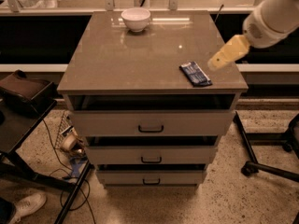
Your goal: Move rxbar blueberry near white bowl
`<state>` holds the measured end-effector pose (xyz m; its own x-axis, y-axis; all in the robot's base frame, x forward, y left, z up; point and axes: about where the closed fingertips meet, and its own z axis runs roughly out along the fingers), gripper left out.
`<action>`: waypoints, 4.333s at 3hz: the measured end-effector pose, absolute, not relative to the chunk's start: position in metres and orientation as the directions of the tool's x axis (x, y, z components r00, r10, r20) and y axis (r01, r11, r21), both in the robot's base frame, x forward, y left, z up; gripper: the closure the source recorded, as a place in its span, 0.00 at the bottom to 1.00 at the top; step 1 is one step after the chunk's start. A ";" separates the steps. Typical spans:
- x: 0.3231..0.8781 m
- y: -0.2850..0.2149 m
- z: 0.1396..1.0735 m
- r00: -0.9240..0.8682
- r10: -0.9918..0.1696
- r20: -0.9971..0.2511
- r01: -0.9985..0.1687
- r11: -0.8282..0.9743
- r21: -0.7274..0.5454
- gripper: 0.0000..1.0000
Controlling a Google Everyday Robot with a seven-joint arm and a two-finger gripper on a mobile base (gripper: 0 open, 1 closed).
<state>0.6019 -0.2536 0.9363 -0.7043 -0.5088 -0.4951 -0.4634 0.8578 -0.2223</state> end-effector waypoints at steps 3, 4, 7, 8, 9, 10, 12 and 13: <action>0.635 -0.225 0.897 -0.776 -0.416 -0.474 -0.453 0.891 -0.039 0.00; 0.657 -0.227 0.872 -0.824 -0.332 -0.459 -0.393 0.918 0.042 0.00; 0.670 -0.222 0.820 -0.873 -0.247 -0.420 -0.320 0.941 0.113 0.00; 0.661 -0.208 0.797 -0.874 -0.273 -0.403 -0.338 0.936 0.100 0.02; 0.661 -0.208 0.799 -0.874 -0.273 -0.403 -0.338 0.936 0.100 0.24; 0.661 -0.208 0.803 -0.874 -0.273 -0.403 -0.339 0.936 0.100 0.47; 0.661 -0.208 0.819 -0.874 -0.273 -0.403 -0.339 0.936 0.100 0.94; 0.661 -0.208 0.824 -0.874 -0.273 -0.403 -0.339 0.936 0.100 1.00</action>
Offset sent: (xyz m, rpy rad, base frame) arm 0.0160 0.0213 -0.0209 0.0949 0.0818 -0.0192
